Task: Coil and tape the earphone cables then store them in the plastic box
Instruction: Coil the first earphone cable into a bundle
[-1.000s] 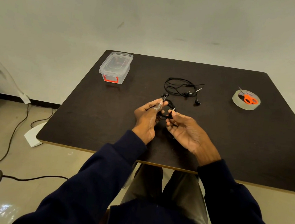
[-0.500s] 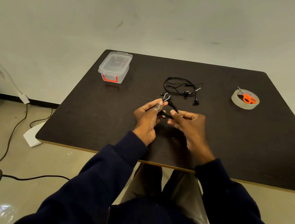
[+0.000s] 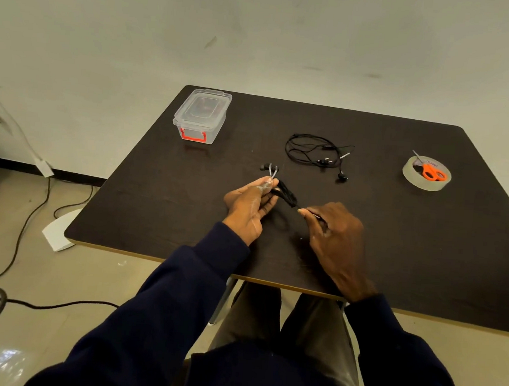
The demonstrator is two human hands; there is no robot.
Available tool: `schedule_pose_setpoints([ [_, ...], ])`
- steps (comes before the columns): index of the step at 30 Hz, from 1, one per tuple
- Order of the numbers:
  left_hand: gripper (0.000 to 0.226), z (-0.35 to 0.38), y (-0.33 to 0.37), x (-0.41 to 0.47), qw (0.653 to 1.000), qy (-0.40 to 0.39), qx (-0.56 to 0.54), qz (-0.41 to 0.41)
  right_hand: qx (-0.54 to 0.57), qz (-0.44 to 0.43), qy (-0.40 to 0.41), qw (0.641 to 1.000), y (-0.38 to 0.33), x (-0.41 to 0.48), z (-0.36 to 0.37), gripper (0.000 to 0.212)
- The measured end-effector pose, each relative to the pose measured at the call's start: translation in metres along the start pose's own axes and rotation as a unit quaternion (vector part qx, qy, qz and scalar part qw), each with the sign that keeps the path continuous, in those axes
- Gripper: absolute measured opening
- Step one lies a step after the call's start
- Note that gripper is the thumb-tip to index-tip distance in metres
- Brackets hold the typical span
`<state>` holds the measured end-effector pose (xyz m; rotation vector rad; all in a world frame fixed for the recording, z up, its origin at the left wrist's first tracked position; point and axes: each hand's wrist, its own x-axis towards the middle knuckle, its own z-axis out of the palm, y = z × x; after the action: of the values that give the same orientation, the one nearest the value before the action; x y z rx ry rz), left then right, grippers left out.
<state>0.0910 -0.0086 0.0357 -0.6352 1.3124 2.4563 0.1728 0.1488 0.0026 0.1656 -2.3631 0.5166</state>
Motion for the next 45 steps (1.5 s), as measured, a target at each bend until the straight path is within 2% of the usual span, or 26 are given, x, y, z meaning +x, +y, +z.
schedule_pose_setpoints([
  [2, 0.013, -0.002, 0.000, 0.004, 0.999, -0.019, 0.029, 0.011, 0.005, 0.026, -0.024, 0.999, 0.002, -0.005, -0.001, 0.016],
  [4, 0.012, -0.006, 0.001, 0.008, 0.992, -0.060, 0.111, 0.029, 0.013, 0.087, -0.070, 0.994, 0.006, -0.003, -0.001, 0.020],
  [6, 0.013, -0.008, 0.005, 0.012, 0.969, -0.099, 0.220, 0.045, -0.009, 0.119, -0.121, 0.985, 0.012, 0.000, -0.002, 0.024],
  [8, 0.017, -0.010, 0.009, 0.015, 0.944, -0.117, 0.303, 0.059, -0.023, 0.112, -0.146, 0.983, 0.015, -0.001, -0.002, 0.027],
  [11, 0.011, -0.008, 0.008, 0.020, 0.894, -0.116, 0.413, 0.130, -0.036, 0.099, -0.161, 0.981, 0.014, -0.006, -0.002, 0.028],
  [14, 0.006, -0.006, 0.006, 0.024, 0.818, -0.089, 0.529, 0.207, -0.046, 0.102, -0.159, 0.981, 0.015, -0.006, 0.001, 0.028],
  [16, 0.009, -0.007, 0.006, 0.027, 0.784, -0.091, 0.570, 0.229, -0.049, 0.107, -0.159, 0.980, 0.016, -0.006, 0.002, 0.028],
  [21, 0.025, -0.014, 0.008, 0.030, 0.749, -0.124, 0.592, 0.271, -0.038, 0.109, -0.147, 0.982, 0.016, -0.004, 0.005, 0.026],
  [28, 0.030, -0.017, 0.005, 0.030, 0.715, -0.129, 0.601, 0.334, -0.037, 0.123, -0.144, 0.981, 0.015, -0.002, 0.007, 0.026],
  [33, 0.016, -0.017, 0.004, 0.028, 0.691, -0.144, 0.610, 0.359, -0.035, 0.130, -0.145, 0.980, 0.016, -0.001, 0.007, 0.027],
  [37, 0.015, -0.019, -0.001, 0.031, 0.690, -0.121, 0.611, 0.369, -0.059, 0.122, -0.149, 0.980, 0.017, -0.002, 0.007, 0.023],
  [39, 0.015, -0.020, -0.005, 0.031, 0.700, -0.113, 0.605, 0.362, -0.052, 0.119, -0.151, 0.980, 0.017, -0.001, 0.008, 0.020],
  [41, 0.013, -0.020, -0.006, 0.030, 0.725, -0.104, 0.579, 0.357, -0.043, 0.114, -0.152, 0.981, 0.016, 0.002, 0.009, 0.021],
  [45, 0.006, -0.018, -0.003, 0.031, 0.757, -0.096, 0.547, 0.344, -0.033, 0.113, -0.167, 0.979, 0.011, 0.005, 0.012, 0.039],
])
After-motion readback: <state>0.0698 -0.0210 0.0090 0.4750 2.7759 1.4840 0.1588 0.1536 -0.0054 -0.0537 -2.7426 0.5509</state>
